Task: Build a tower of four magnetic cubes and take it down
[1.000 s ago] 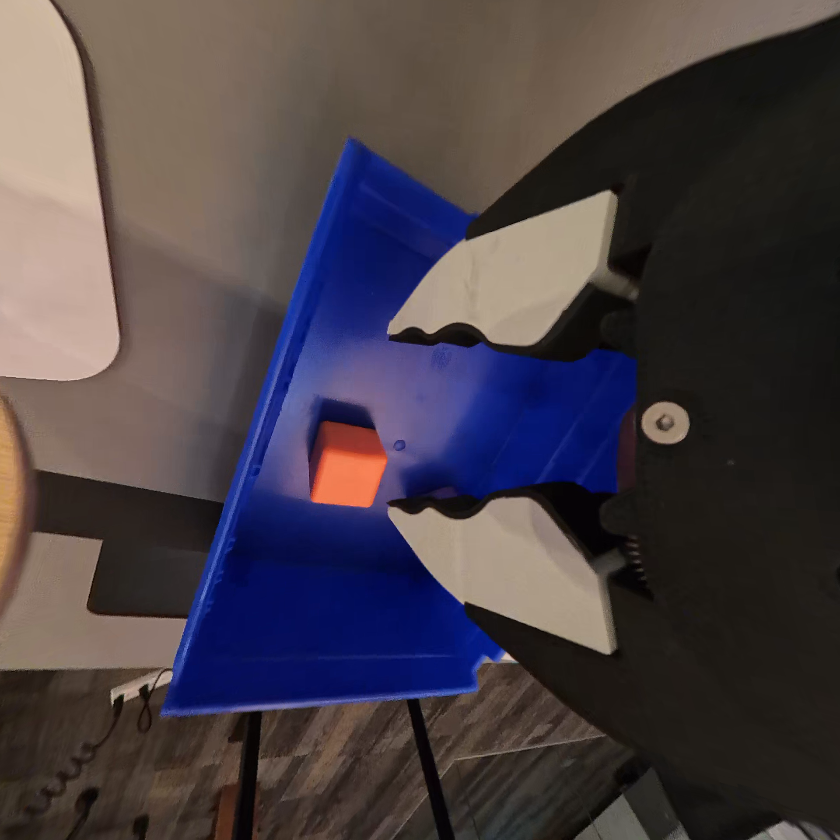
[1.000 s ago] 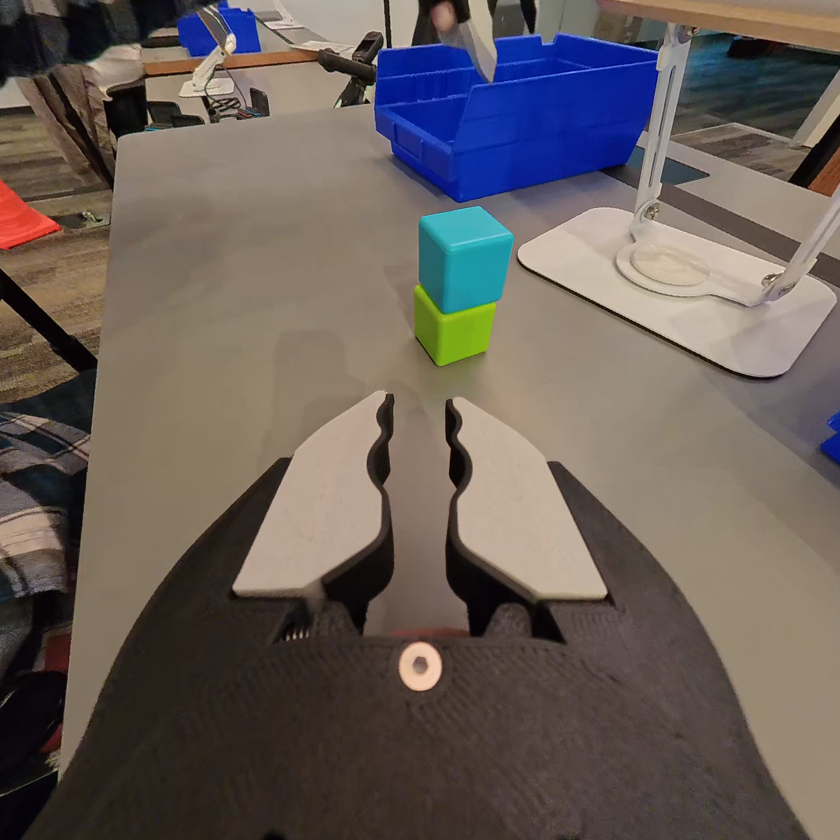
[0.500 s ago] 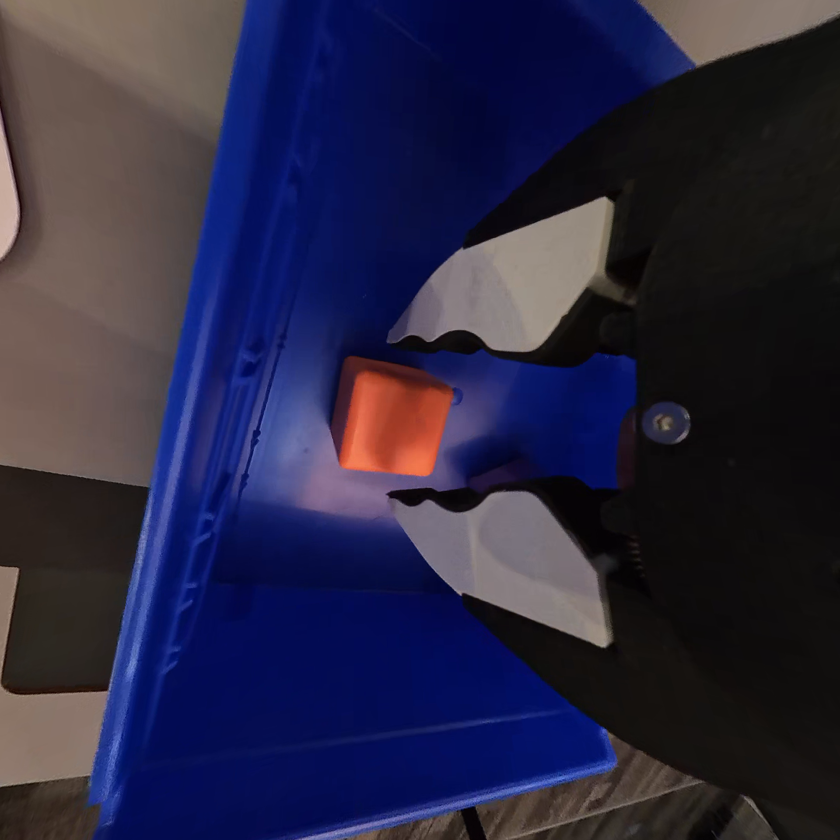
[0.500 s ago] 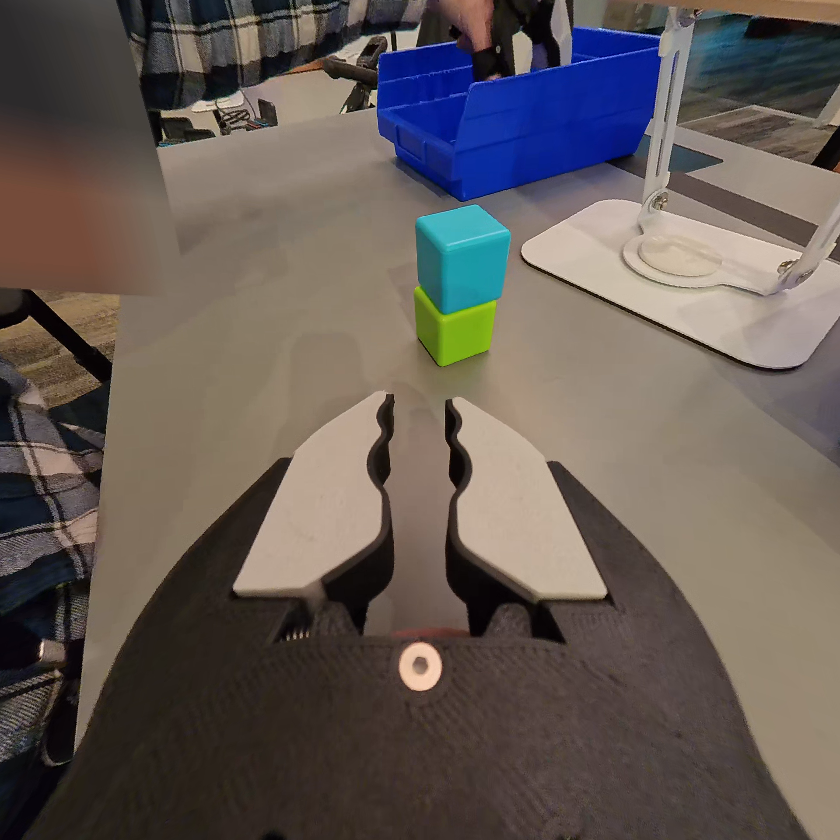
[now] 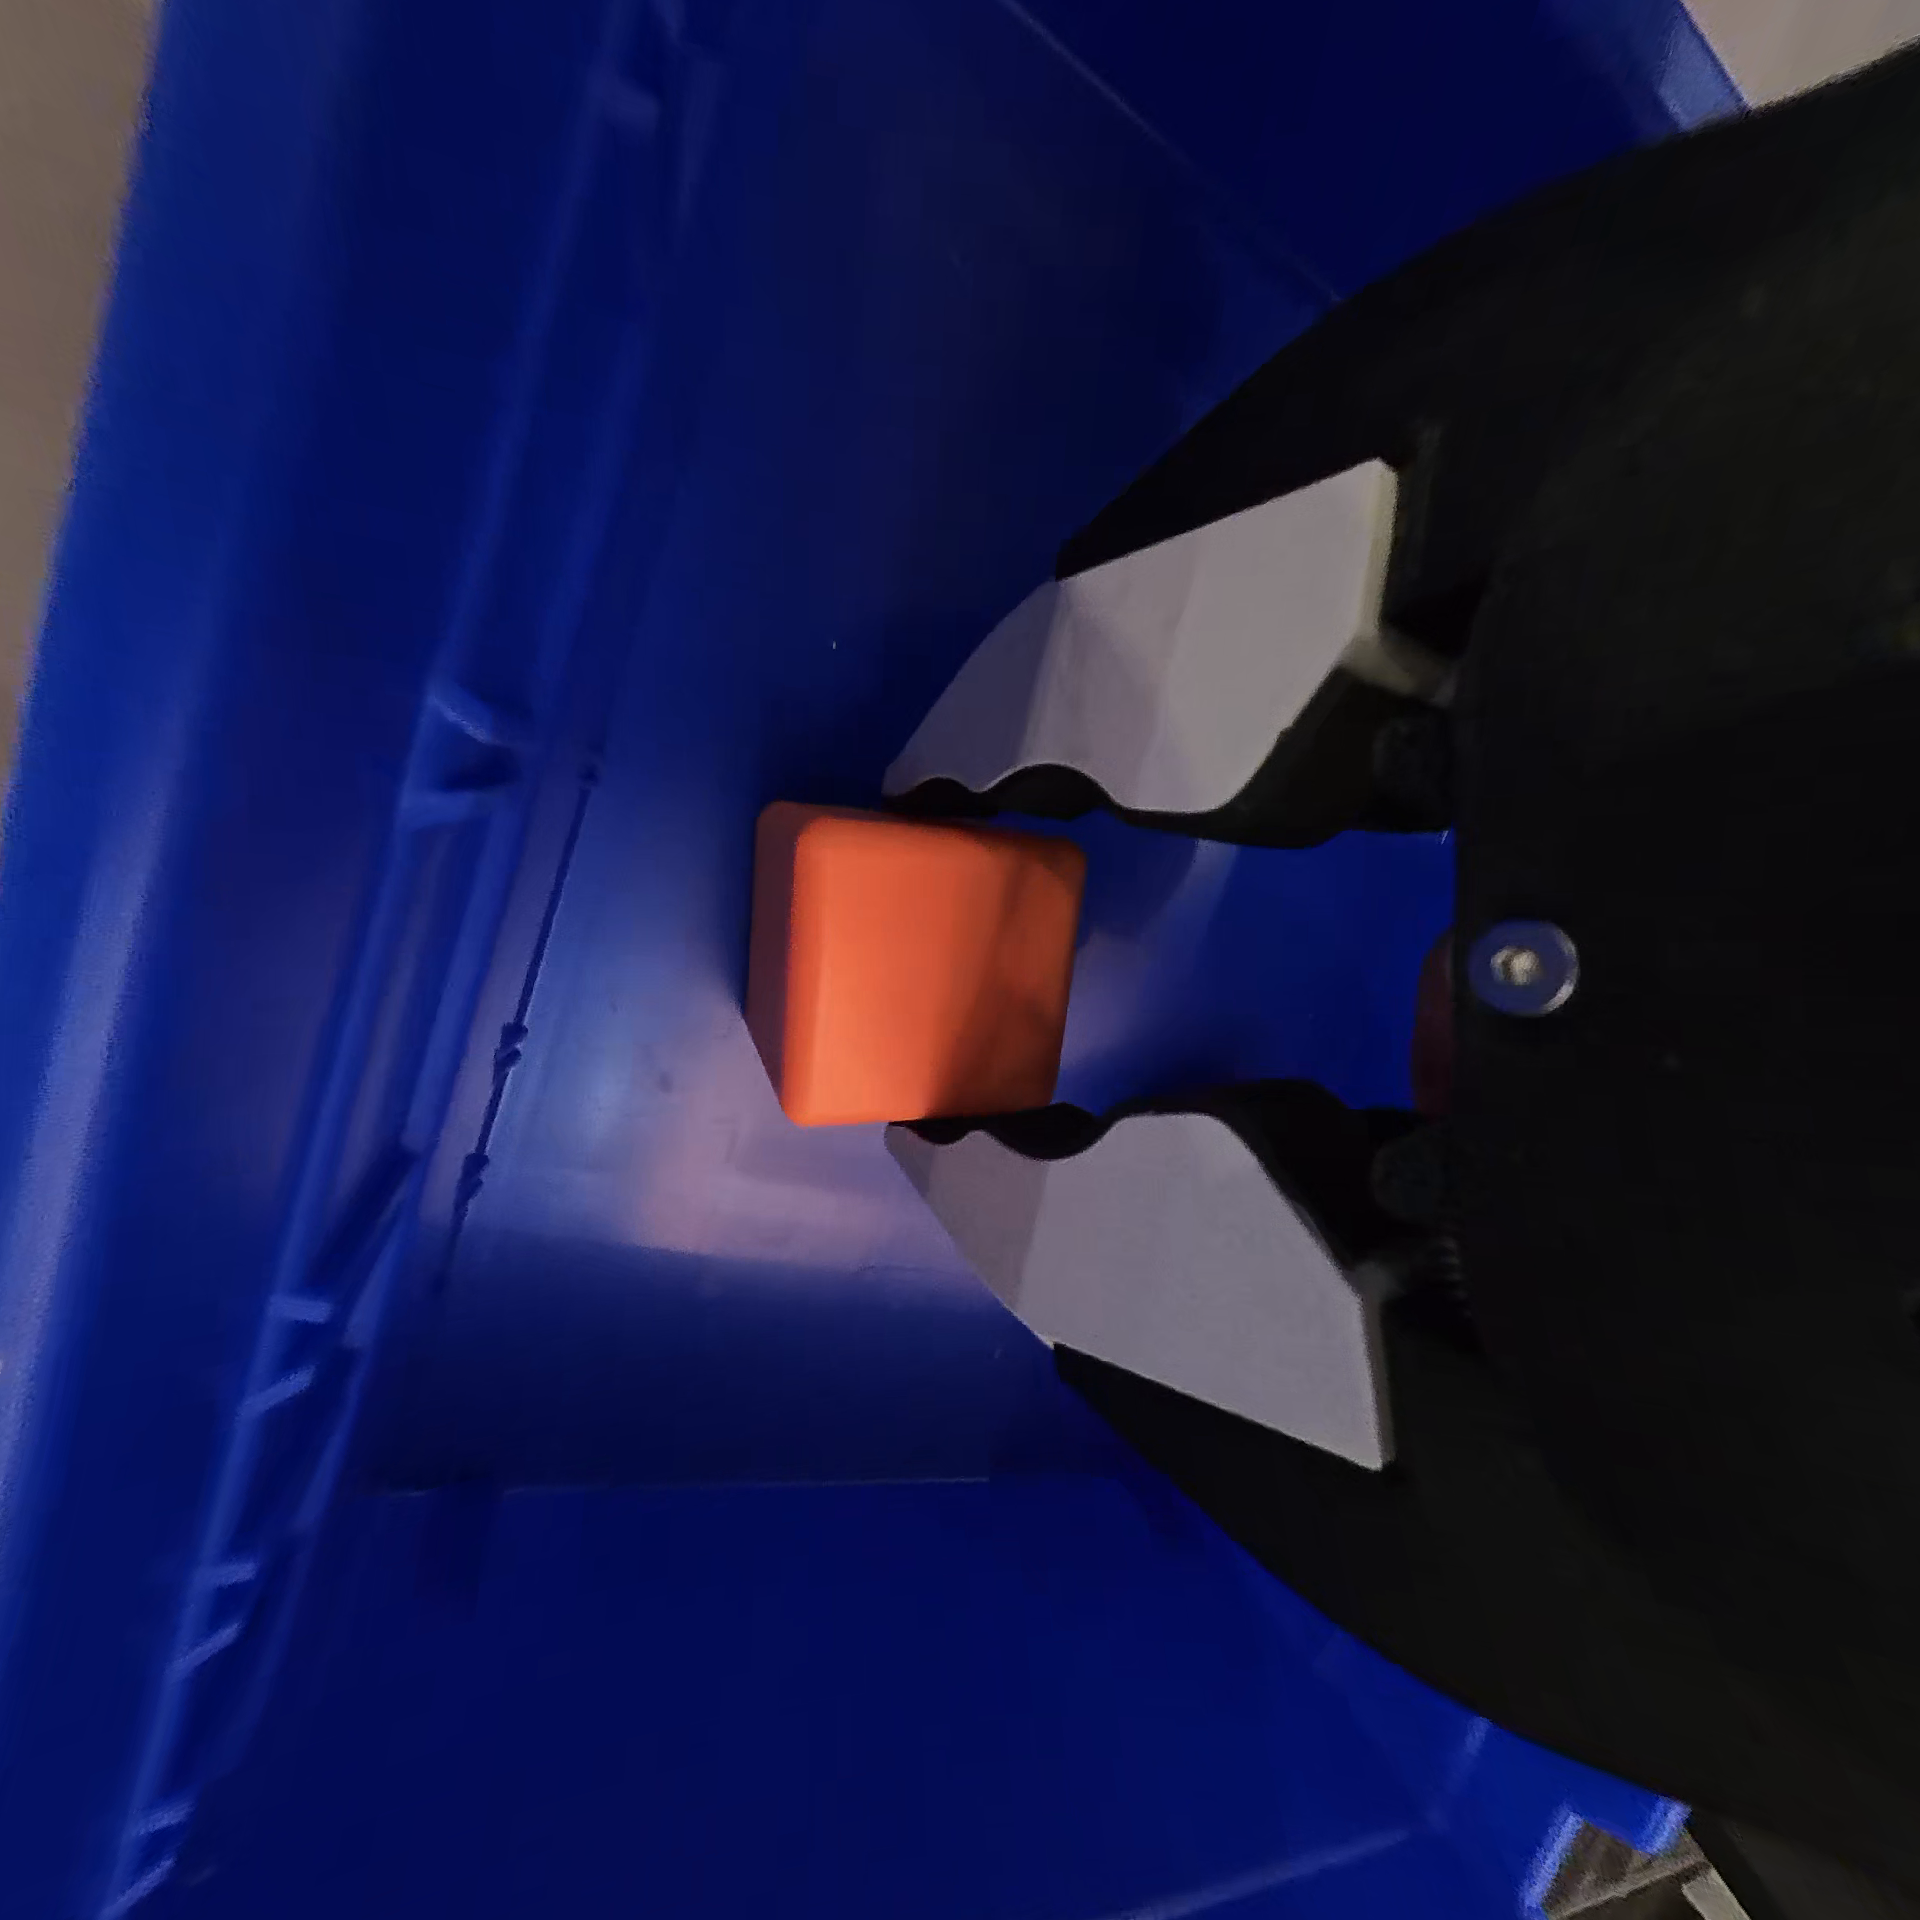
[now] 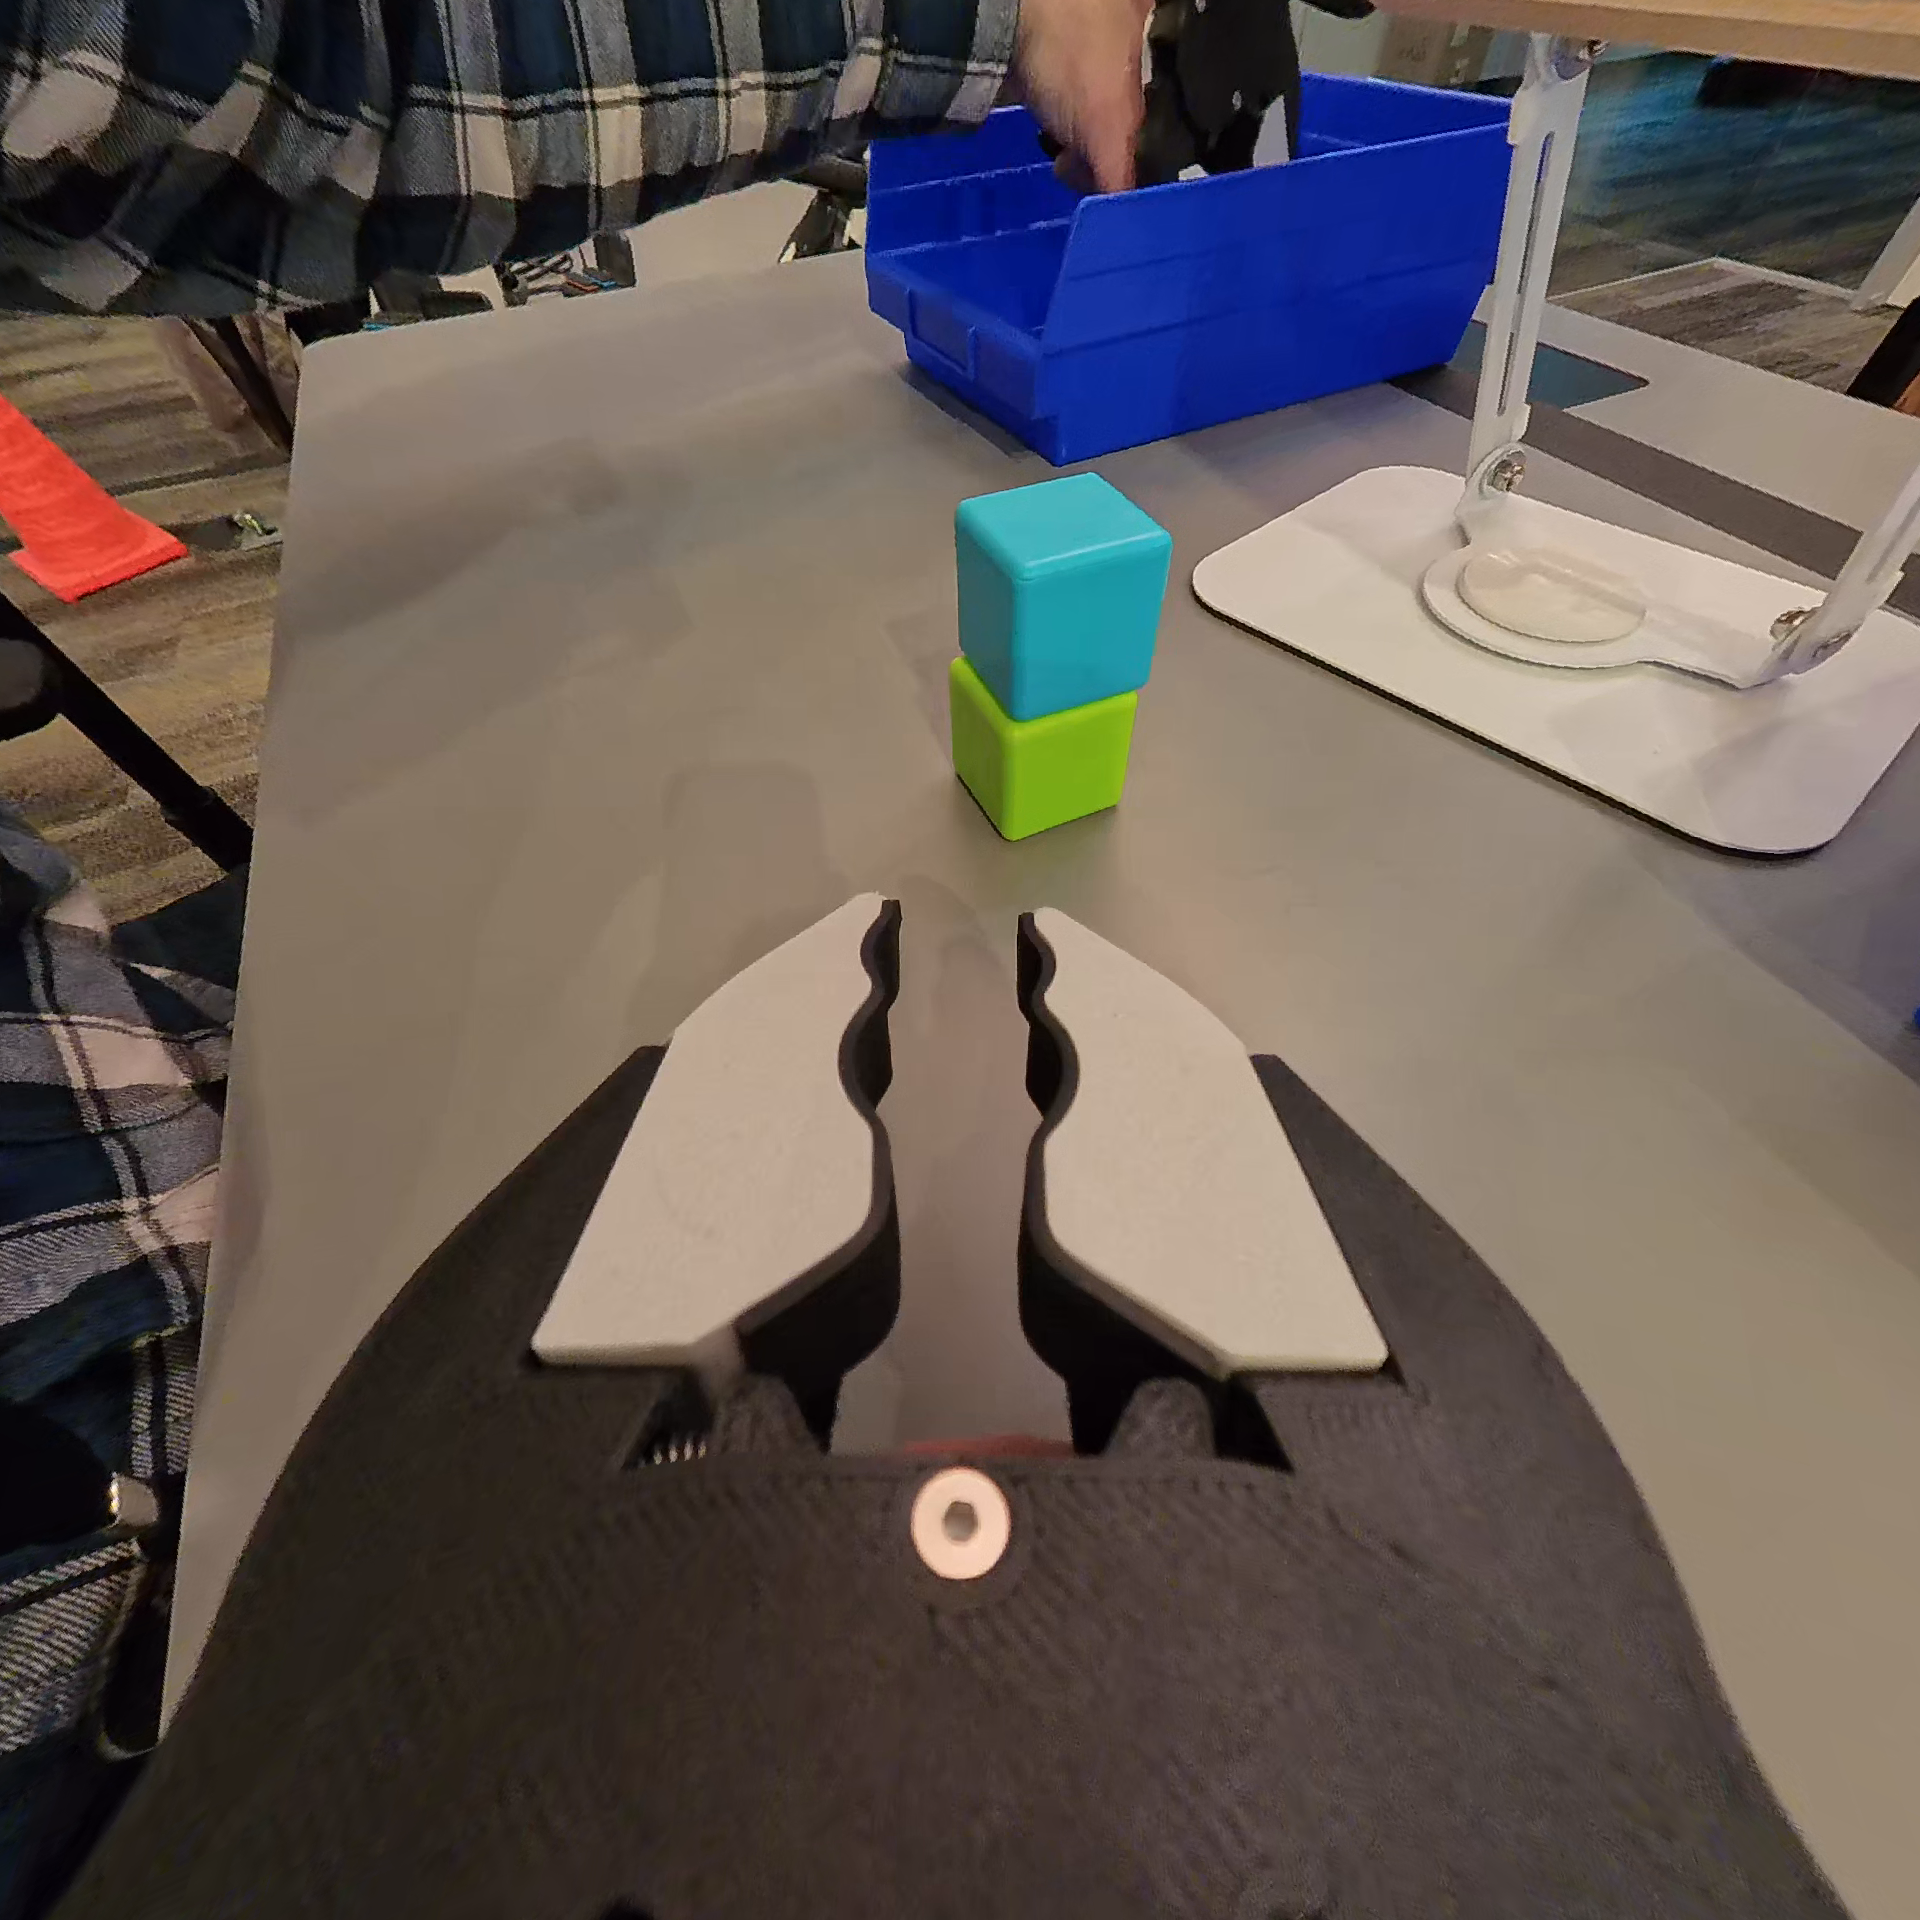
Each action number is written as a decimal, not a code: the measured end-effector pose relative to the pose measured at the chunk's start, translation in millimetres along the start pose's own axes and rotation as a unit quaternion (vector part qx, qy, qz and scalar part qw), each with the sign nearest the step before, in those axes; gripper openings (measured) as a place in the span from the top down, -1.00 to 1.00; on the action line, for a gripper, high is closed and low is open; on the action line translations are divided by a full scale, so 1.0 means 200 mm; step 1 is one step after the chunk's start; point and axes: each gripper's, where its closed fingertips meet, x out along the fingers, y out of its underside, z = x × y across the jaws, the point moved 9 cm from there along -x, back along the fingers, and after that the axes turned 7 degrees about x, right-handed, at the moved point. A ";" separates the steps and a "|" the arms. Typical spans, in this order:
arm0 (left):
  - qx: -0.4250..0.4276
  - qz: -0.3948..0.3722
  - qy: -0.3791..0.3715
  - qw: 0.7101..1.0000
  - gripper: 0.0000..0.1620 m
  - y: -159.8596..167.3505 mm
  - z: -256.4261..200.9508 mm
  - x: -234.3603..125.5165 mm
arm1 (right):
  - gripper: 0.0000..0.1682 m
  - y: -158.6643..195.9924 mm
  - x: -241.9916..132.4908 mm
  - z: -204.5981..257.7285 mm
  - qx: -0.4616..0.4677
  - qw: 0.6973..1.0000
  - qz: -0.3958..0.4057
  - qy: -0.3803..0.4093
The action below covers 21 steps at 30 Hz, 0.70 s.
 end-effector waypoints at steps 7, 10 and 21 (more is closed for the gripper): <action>-0.031 0.008 -0.033 0.999 0.35 0.04 -0.02 -0.12 | 0.74 0.00 0.00 0.00 0.000 1.000 0.000 0.000; -0.046 -0.011 -0.035 0.998 0.35 0.06 -0.05 -0.23 | 0.74 0.00 0.00 0.00 -0.003 1.000 0.001 0.001; -0.033 -0.042 -0.073 0.996 0.35 -0.11 -0.42 -0.74 | 0.75 0.00 0.01 0.02 -0.016 1.000 0.006 0.006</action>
